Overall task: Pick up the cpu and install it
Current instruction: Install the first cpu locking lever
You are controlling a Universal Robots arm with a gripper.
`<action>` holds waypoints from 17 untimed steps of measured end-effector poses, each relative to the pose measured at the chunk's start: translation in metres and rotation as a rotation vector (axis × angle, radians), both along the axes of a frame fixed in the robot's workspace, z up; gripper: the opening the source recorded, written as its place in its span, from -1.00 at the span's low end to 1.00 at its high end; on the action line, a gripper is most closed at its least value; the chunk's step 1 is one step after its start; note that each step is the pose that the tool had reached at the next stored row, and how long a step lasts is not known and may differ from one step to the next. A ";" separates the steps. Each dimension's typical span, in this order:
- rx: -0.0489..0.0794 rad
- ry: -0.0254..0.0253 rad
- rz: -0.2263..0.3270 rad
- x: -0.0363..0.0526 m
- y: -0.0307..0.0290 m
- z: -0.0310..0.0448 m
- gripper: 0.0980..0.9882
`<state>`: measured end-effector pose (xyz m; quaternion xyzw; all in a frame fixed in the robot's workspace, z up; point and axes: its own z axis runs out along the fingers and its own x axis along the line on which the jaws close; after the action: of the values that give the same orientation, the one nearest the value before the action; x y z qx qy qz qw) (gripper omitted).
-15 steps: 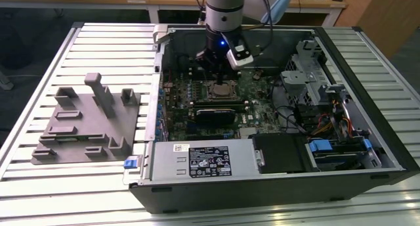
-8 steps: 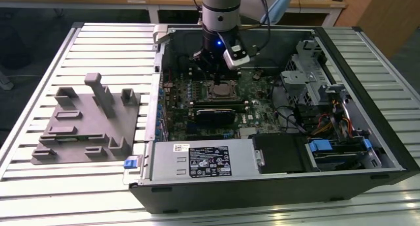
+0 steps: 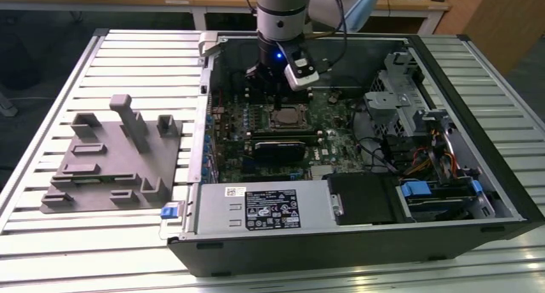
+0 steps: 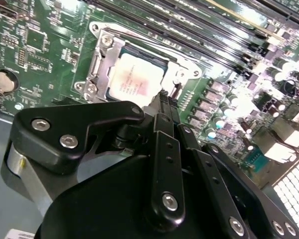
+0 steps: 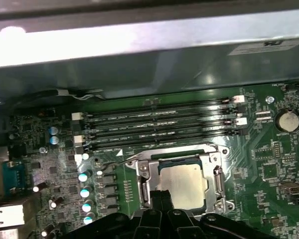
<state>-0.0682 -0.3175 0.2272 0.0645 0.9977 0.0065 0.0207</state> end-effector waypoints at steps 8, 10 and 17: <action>0.000 0.0000 0.000 -0.0130 0.0000 0.0000 -0.98; 0.000 0.0000 0.000 -0.0168 0.0000 0.0000 -0.98; 0.000 0.0000 0.000 -0.0286 0.0000 0.0000 -0.98</action>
<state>-0.0968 -0.3175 0.2272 0.0645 0.9977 0.0065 0.0207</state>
